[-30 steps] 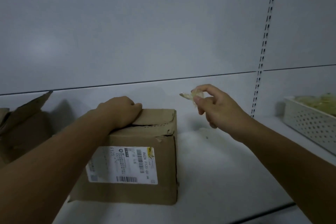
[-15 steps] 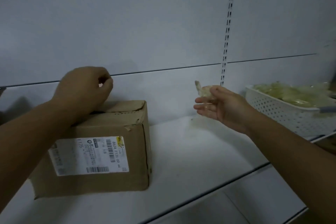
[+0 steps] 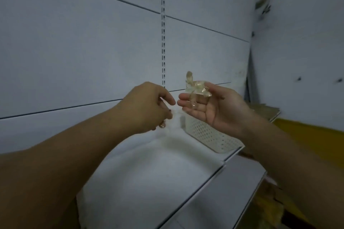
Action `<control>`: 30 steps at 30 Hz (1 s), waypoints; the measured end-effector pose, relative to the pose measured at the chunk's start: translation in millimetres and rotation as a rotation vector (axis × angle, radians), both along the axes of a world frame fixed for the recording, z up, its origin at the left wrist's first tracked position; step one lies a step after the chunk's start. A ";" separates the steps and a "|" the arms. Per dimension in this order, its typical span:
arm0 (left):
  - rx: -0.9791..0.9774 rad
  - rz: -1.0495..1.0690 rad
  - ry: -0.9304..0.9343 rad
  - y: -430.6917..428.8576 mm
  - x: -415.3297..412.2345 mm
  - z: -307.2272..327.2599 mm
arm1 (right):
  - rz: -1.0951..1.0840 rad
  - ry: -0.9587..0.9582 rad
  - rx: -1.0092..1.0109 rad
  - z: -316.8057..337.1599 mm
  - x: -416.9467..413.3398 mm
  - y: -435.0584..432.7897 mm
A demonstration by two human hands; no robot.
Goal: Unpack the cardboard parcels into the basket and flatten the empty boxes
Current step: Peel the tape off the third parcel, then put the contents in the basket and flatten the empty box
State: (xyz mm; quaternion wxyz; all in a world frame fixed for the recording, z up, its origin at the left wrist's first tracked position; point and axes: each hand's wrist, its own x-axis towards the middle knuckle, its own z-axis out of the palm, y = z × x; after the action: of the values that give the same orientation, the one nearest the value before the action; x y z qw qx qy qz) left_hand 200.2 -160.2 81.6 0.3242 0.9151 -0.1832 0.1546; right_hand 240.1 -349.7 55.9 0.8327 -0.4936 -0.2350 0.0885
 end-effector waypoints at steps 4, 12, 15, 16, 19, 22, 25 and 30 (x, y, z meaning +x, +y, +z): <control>-0.046 -0.057 -0.144 -16.2 10.5 7.7 | -0.341 -0.108 -0.434 16.1 8.5 -67.9; 0.160 -0.149 -0.086 -69.6 58.1 -7.8 | -0.721 -0.318 -0.899 5.0 59.3 -153.7; 0.235 -0.143 -0.064 -90.4 80.7 -12.3 | -0.769 -0.422 -0.861 -1.1 89.3 -178.5; 0.230 -0.133 -0.060 -97.8 88.5 -11.9 | -0.756 -0.447 -0.838 -2.3 99.1 -187.6; 0.218 -0.098 -0.059 -124.0 116.5 -13.4 | -0.690 -0.550 -0.830 -7.7 128.2 -213.6; 0.222 -0.098 -0.025 -155.8 147.0 -25.9 | -0.654 -0.669 -1.045 -20.7 158.9 -228.0; 0.286 -0.091 0.022 -185.4 181.1 -45.5 | -0.496 -0.817 -1.342 -33.8 185.9 -224.9; 0.426 -0.061 0.059 -200.1 220.1 -77.1 | -0.208 -0.978 -1.596 -47.7 220.3 -219.0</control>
State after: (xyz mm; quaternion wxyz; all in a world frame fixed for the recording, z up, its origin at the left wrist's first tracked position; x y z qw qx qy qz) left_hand 420.3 -360.3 4.6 0.1332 0.9611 -0.2298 0.0757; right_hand 460.3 -568.6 8.2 0.0609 -0.9191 -0.3832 -0.0686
